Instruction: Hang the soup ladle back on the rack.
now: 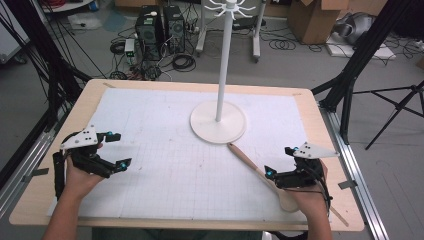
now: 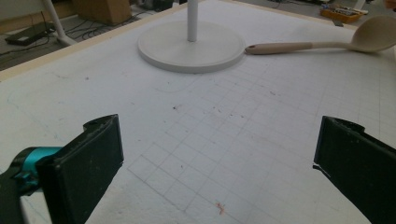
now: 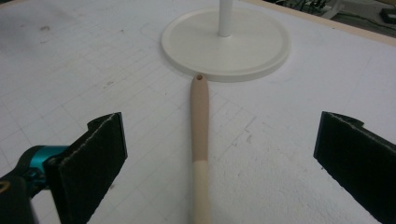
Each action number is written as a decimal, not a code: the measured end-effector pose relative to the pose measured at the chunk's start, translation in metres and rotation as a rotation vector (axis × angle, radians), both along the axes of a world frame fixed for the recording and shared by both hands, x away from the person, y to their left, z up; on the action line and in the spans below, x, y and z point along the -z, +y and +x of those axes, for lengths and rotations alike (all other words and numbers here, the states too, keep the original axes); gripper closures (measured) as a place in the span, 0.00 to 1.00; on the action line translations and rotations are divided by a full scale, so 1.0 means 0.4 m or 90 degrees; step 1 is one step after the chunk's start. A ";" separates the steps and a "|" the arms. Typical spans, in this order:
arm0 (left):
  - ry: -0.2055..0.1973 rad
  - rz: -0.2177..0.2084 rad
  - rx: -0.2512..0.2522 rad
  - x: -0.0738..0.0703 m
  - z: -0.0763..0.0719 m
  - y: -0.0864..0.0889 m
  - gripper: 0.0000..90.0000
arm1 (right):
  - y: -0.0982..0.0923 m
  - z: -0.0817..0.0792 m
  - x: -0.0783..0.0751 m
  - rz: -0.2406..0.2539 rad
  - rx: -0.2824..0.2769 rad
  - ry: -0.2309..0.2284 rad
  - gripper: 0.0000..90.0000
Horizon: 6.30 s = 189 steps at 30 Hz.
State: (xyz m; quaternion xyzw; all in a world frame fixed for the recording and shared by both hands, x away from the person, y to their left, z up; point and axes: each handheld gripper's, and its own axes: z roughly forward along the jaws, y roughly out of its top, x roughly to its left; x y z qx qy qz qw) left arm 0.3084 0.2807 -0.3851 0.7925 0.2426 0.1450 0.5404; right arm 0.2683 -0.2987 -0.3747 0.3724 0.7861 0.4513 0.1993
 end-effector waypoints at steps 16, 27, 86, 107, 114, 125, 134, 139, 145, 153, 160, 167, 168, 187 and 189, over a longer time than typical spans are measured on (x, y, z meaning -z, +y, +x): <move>-0.010 0.003 -0.009 -0.012 -0.006 0.009 0.02 | 0.024 0.004 -0.017 -0.020 -0.009 0.029 0.01; -0.013 0.000 -0.013 -0.016 -0.008 0.017 0.02 | 0.094 0.082 -0.025 -0.111 -0.047 0.102 0.01; -0.016 -0.003 -0.021 -0.018 -0.008 0.023 0.02 | 0.164 0.159 0.090 -0.301 -0.083 0.318 0.72; -0.021 -0.007 -0.021 -0.023 -0.011 0.030 0.02 | 0.165 0.154 0.086 -0.304 -0.074 0.314 0.86; -0.019 -0.005 -0.020 -0.023 -0.011 0.028 0.02 | 0.125 0.134 0.050 -0.229 -0.070 0.278 0.86; -0.021 -0.003 -0.018 -0.025 -0.011 0.025 0.02 | 0.076 0.105 -0.014 -0.140 -0.069 0.210 0.86; -0.023 -0.009 -0.019 -0.029 -0.015 0.026 0.02 | 0.052 0.086 -0.081 -0.080 -0.069 0.138 0.86; -0.025 -0.004 -0.016 -0.030 -0.014 0.025 0.02 | 0.044 0.083 -0.111 -0.060 -0.068 0.107 0.86; -0.025 -0.003 -0.015 -0.030 -0.014 0.023 0.02 | 0.039 0.085 -0.144 -0.045 -0.064 0.080 0.86; -0.027 -0.007 -0.013 -0.034 -0.017 0.023 0.02 | 0.038 0.087 -0.181 -0.021 -0.061 0.035 0.86; -0.028 -0.004 -0.012 -0.035 -0.017 0.020 0.02 | 0.038 0.090 -0.215 -0.018 -0.061 0.021 0.86; -0.027 -0.001 -0.010 -0.035 -0.018 0.020 0.02 | 0.041 0.096 -0.244 -0.026 -0.062 0.012 0.86; -0.027 -0.003 -0.009 -0.035 -0.018 0.019 0.02 | 0.042 0.098 -0.253 -0.027 -0.063 0.013 0.86; -0.028 -0.003 -0.007 -0.037 -0.018 0.021 0.02 | 0.022 0.123 -0.319 -0.022 -0.058 0.003 0.86; -0.027 -0.003 -0.006 -0.036 -0.018 0.020 0.02 | 0.023 0.131 -0.329 -0.025 -0.059 0.001 0.86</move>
